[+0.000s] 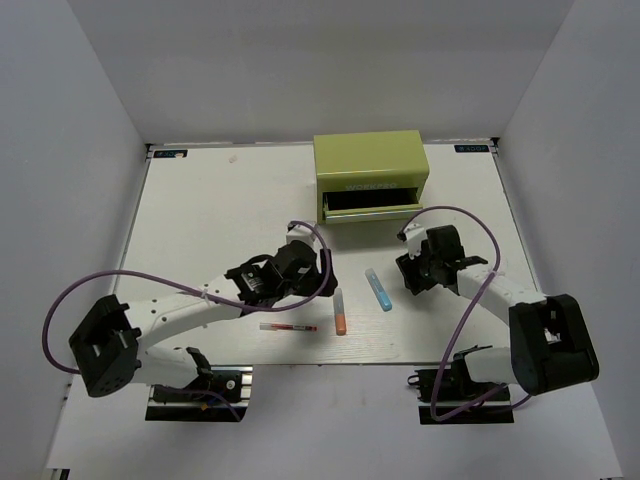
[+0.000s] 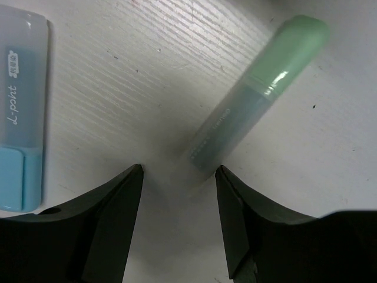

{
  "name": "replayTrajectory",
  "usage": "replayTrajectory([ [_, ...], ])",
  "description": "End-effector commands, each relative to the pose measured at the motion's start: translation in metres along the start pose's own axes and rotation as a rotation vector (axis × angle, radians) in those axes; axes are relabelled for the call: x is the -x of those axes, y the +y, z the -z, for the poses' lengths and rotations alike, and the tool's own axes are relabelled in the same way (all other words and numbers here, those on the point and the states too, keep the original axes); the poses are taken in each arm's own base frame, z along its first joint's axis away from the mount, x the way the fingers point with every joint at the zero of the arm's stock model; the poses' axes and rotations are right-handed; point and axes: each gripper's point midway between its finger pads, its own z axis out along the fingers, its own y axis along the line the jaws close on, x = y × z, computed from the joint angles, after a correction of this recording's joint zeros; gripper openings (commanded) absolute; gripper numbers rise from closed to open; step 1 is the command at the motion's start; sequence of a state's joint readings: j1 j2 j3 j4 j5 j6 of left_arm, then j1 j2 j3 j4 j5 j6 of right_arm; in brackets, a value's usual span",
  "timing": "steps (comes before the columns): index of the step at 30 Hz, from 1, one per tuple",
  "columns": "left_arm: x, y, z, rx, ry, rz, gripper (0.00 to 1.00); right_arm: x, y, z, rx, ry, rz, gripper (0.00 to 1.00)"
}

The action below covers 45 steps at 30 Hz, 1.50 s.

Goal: Sort the stationery into containers
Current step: Pick up the pen from the center of the board, then place the pen in the drawer.

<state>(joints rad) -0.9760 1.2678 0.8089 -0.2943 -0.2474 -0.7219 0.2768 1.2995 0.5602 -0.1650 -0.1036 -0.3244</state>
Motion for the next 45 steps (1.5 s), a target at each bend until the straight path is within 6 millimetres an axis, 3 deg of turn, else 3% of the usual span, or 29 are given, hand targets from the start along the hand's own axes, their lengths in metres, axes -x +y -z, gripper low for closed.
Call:
replayTrajectory([
  [1,0.019,-0.023,0.003,-0.077,-0.026,-0.009,0.83,0.013,-0.006,0.001,-0.019,-0.031,0.005,0.59],
  [8,0.004,-0.027,-0.012,-0.095,0.036,-0.040,0.83,0.023,-0.017,-0.008,-0.052,-0.035,0.010,0.59],
  [14,0.002,-0.031,-0.017,-0.098,0.061,-0.063,0.83,0.026,-0.015,-0.021,-0.019,0.012,-0.068,0.50],
  [19,0.002,-0.031,-0.017,-0.098,0.061,-0.063,0.83,0.026,-0.012,-0.021,-0.002,0.014,-0.057,0.25],
  [21,0.002,-0.031,-0.017,-0.098,0.061,-0.063,0.83,0.030,-0.010,-0.014,0.010,-0.016,-0.023,0.20],
  [25,-0.006,-0.025,-0.019,-0.084,0.078,-0.067,0.83,0.034,0.009,0.007,0.103,-0.058,0.048,0.08],
  [26,-0.011,-0.023,-0.019,-0.085,0.094,-0.069,0.83,0.025,0.029,0.014,0.215,-0.044,0.096,0.06],
  [27,-0.013,-0.021,-0.020,-0.085,0.094,-0.069,0.83,0.033,0.035,0.027,0.245,-0.091,0.139,0.06],
  [29,-0.018,-0.020,-0.020,-0.087,0.109,-0.071,0.83,0.025,0.060,0.043,0.392,-0.113,0.262,0.02],
  [33,-0.025,-0.021,-0.024,-0.115,0.118,-0.088,0.84,0.052,0.076,0.083,0.448,-0.305,0.500,0.00],
  [38,-0.030,-0.019,-0.025,-0.122,0.127,-0.099,0.84,0.121,0.056,0.113,0.289,-0.529,0.647,0.00],
  [39,-0.032,-0.017,-0.025,-0.116,0.134,-0.100,0.84,0.143,0.049,0.124,0.246,-0.571,0.673,0.00],
  [41,-0.036,-0.017,-0.027,-0.117,0.148,-0.102,0.84,0.156,0.041,0.119,0.226,-0.577,0.688,0.00],
  [42,-0.036,-0.017,-0.027,-0.117,0.148,-0.102,0.84,0.176,0.037,0.129,0.200,-0.613,0.722,0.00],
  [43,-0.039,-0.014,-0.027,-0.111,0.155,-0.103,0.84,0.180,0.032,0.115,0.205,-0.591,0.741,0.00],
  [45,-0.046,-0.012,-0.031,-0.104,0.180,-0.097,0.84,0.211,0.021,0.128,0.152,-0.637,0.772,0.00],
])
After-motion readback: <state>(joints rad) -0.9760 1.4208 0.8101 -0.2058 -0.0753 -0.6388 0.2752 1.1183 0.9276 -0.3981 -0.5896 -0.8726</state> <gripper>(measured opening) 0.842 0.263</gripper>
